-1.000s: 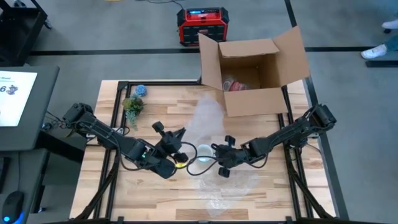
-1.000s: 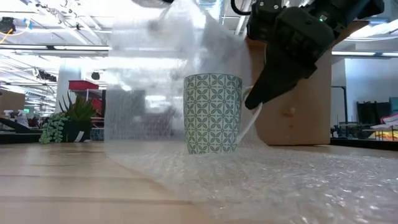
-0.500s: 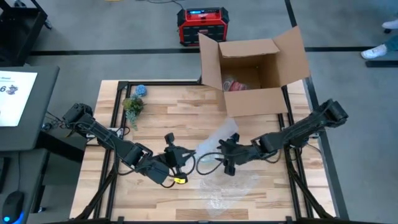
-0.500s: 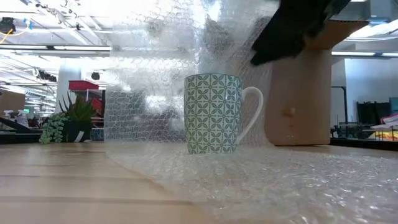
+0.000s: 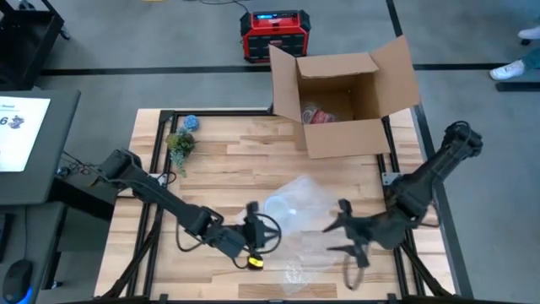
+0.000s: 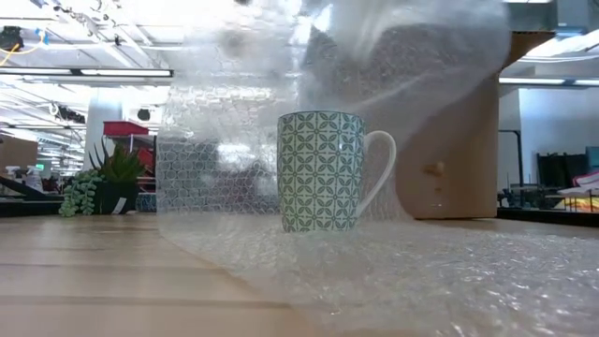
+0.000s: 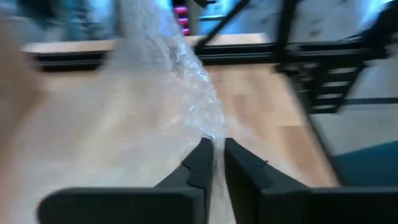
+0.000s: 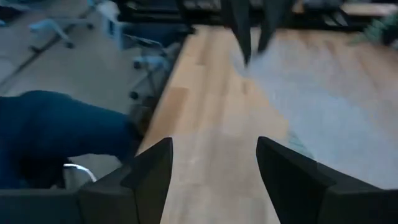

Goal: Wrap mug
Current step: Wrap the white patterned mug in the bubble wrap

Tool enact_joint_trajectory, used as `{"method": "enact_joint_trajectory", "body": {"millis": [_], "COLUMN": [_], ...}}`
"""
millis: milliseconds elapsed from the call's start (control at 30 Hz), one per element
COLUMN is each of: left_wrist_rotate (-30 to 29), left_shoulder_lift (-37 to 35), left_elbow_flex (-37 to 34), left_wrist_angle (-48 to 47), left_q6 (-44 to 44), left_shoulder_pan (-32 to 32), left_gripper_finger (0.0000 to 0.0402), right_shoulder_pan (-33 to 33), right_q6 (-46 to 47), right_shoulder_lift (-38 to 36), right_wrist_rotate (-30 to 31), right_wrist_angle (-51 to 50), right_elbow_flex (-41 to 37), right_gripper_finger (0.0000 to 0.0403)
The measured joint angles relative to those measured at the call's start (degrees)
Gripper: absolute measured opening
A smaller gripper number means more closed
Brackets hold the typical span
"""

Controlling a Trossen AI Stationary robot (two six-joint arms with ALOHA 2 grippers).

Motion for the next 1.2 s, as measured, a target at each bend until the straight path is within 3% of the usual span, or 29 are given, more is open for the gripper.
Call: {"method": "enact_joint_trajectory", "body": {"millis": [133, 367, 500, 667, 800, 900, 1000, 1200], "left_wrist_rotate": [8.31, 10.88, 8.94, -2.56, -1.18, 0.26, 1.09, 2.47], "left_shoulder_lift": [3.70, 2.44, -1.33, -3.93, -3.02, 0.28, 4.13, 11.94], "left_elbow_flex": [0.02, 1.30, 4.28, 6.73, 6.73, 6.73, 6.73, 6.69], "left_wrist_angle": [7.27, 5.27, -3.77, -23.46, -32.64, -34.15, -32.28, -30.96], "left_q6": [-0.52, -0.44, -1.04, -10.54, -20.02, -23.71, -25.15, -27.28], "left_shoulder_pan": [0.81, 1.21, 0.74, 0.09, 0.40, 0.01, -0.48, -1.24], "left_gripper_finger": [0.0075, 0.0139, 0.0142, 0.0139, 0.0139, 0.0139, 0.0139, 0.0139], "right_shoulder_pan": [3.19, -0.30, -4.99, -11.96, -17.60, -21.16, -23.57, -23.44], "right_q6": [-2.16, -1.60, -0.66, 4.04, 10.77, 10.77, 9.60, 10.68], "right_shoulder_lift": [0.00, 4.42, 8.02, 10.80, 11.21, 12.78, 16.05, 26.37], "right_wrist_rotate": [2.87, 4.50, 2.75, 1.59, 1.04, -0.49, -5.73, -10.53], "right_wrist_angle": [3.58, 5.02, 5.74, 4.77, -4.62, -5.04, -3.95, -5.17], "right_elbow_flex": [0.00, 0.00, 0.00, 0.00, 0.00, -0.01, -0.02, 0.00], "right_gripper_finger": [0.0218, 0.0218, 0.0218, 0.0218, 0.0218, 0.0218, 0.0218, 0.0218]}}
